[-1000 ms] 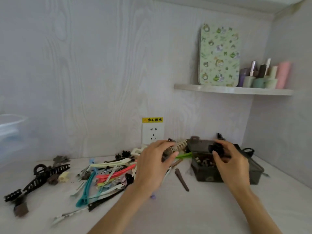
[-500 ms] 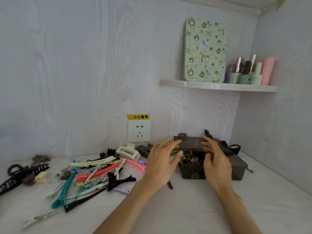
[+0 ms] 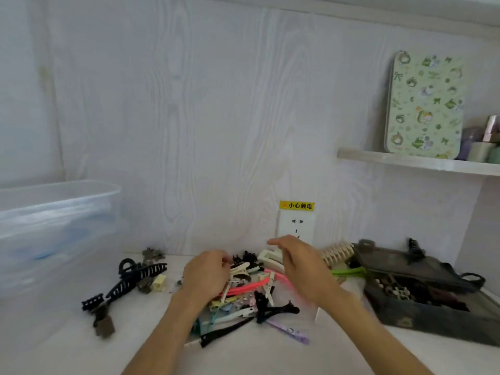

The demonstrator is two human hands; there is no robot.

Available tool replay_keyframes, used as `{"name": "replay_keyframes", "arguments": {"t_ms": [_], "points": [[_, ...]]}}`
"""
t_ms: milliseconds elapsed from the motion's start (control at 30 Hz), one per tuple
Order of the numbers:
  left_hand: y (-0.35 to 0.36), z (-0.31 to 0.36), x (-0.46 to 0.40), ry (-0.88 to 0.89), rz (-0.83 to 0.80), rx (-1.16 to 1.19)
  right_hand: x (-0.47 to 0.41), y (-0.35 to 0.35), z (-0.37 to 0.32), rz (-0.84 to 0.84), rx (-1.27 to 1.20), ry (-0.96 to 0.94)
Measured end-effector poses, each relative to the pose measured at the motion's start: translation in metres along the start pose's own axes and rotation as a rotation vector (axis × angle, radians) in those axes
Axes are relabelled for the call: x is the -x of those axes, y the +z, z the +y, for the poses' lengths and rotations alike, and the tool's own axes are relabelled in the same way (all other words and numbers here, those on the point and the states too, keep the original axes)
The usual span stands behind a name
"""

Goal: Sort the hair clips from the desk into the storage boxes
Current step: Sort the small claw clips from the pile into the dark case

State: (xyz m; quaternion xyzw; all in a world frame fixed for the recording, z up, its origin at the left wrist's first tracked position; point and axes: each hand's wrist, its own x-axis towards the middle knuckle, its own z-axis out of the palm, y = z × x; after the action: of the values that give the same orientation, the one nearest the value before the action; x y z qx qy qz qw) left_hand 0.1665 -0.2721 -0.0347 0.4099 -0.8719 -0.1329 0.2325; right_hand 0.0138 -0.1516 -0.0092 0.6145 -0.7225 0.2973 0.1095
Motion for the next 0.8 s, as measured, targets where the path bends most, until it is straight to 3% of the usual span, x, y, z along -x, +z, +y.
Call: {"name": "replay_keyframes", "arguments": {"t_ms": [300, 433, 533, 667, 800], "points": [[-0.018, -0.018, -0.003, -0.222, 0.05, -0.11, -0.073, 0.064, -0.017, -0.428, 0.282, 0.098], [-0.017, -0.01, -0.005, -0.067, 0.077, -0.031, -0.08, 0.059, -0.015, -0.579, 0.363, 0.07], [-0.009, 0.004, -0.005, 0.06, -0.024, 0.113, -0.081, 0.051, -0.016, -0.663, 0.369, 0.063], [0.008, 0.006, -0.004, 0.111, -0.18, -0.017, -0.08, 0.046, -0.018, -0.712, 0.367, 0.09], [0.011, 0.004, -0.005, 0.086, -0.142, -0.042, -0.084, 0.041, -0.014, -0.687, 0.289, 0.151]]}}
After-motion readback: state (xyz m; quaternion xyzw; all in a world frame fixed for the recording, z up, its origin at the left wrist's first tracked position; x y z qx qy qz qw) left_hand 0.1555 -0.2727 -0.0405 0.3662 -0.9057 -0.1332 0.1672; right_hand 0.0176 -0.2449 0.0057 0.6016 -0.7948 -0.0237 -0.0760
